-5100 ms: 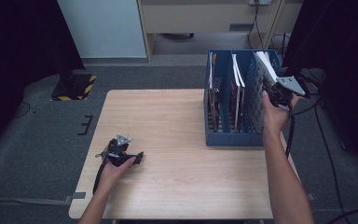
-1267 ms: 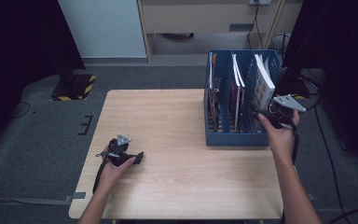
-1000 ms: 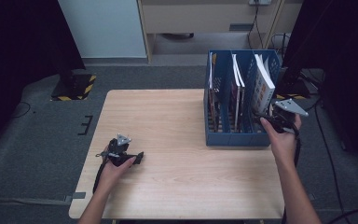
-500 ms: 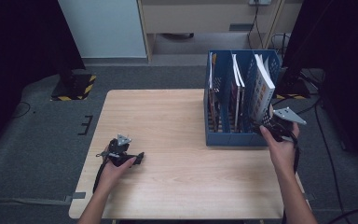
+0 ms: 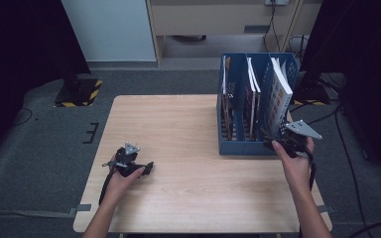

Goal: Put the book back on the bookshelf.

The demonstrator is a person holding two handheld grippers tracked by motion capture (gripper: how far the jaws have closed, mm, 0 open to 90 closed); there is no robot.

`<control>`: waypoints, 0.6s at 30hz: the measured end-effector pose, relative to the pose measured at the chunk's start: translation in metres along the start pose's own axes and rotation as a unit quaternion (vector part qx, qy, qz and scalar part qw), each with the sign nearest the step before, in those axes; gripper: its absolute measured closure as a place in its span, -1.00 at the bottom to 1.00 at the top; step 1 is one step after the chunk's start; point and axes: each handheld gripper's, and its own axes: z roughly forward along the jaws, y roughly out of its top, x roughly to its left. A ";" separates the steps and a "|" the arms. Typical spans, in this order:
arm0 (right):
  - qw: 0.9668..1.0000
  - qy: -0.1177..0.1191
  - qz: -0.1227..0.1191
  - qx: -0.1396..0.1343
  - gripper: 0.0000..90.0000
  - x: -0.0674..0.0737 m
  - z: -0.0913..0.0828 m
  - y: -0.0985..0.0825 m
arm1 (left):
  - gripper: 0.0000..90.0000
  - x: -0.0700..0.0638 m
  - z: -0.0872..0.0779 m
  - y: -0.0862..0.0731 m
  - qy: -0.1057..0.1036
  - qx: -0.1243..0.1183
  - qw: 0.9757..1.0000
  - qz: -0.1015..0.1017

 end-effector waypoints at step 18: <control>0.999 0.036 0.008 0.006 -0.89 0.019 -0.008 -0.010 | -1.00 -0.001 0.001 0.001 -0.002 0.004 1.000 0.002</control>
